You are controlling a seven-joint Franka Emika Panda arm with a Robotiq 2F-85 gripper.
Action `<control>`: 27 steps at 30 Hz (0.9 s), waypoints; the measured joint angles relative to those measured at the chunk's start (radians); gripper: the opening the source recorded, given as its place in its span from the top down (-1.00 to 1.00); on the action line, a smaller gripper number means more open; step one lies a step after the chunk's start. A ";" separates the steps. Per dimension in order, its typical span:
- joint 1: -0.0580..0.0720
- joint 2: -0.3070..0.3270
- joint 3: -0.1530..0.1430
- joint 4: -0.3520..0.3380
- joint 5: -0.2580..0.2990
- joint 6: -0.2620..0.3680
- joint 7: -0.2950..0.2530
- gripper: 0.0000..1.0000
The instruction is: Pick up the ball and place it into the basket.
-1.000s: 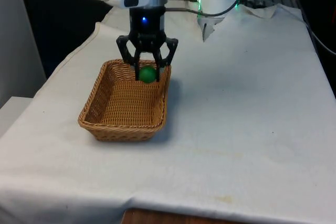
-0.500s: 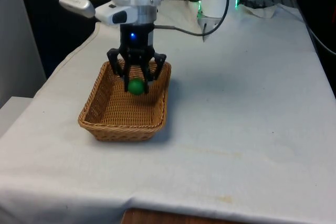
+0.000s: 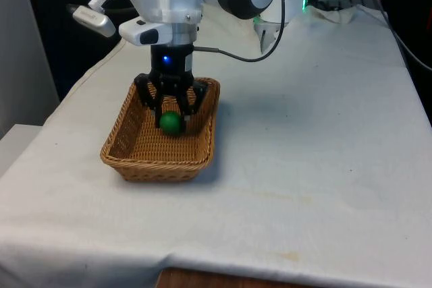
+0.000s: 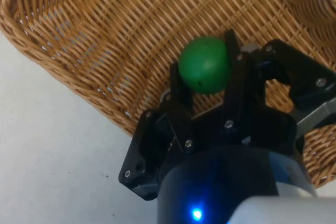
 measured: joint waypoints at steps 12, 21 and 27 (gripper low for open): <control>0.001 0.000 0.000 0.000 0.000 0.000 0.000 -0.58; 0.001 0.000 0.000 0.000 0.000 0.000 0.000 -1.00; 0.006 -0.019 -0.030 0.003 0.000 -0.018 0.003 -1.00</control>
